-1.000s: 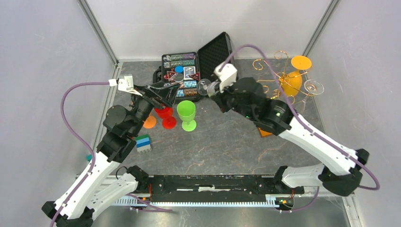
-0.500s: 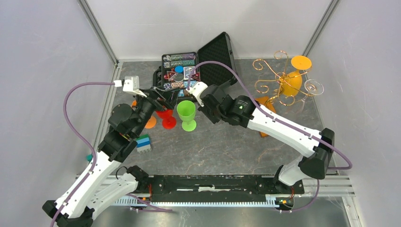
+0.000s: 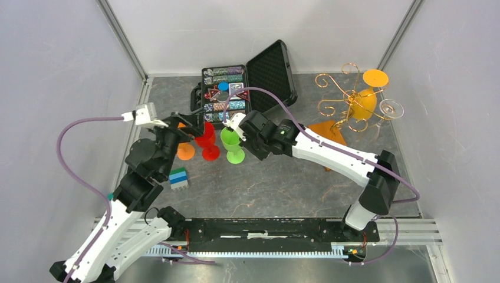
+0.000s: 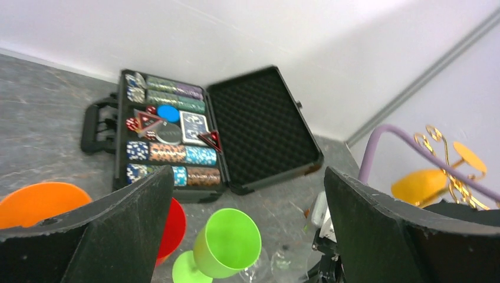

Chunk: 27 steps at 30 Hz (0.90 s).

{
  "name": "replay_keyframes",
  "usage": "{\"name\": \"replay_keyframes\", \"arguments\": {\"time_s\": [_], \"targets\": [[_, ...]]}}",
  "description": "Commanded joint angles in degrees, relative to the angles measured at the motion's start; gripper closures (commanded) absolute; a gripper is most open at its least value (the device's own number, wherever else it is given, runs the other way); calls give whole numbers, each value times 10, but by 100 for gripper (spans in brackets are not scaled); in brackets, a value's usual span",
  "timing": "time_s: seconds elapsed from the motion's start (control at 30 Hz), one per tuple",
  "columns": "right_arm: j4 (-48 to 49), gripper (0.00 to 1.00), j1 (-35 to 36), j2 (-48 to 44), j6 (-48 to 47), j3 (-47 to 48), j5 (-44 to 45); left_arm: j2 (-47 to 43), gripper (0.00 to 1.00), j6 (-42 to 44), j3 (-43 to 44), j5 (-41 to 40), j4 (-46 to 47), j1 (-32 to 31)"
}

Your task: Take the wine glass off the wine glass rack

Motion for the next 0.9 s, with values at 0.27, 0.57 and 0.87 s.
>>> {"name": "replay_keyframes", "arguments": {"time_s": [0.27,0.57,0.87], "targets": [[18,93,-31,36,-31,32,-37,-43,0,20,-14,-114,5,0],[7,77,-46,59,-50,71,-63,-34,0,22,-15,-101,11,-1],[-21,57,-54,67,-66,151,-70,-35,0,28,-15,-107,14,-1]]}}
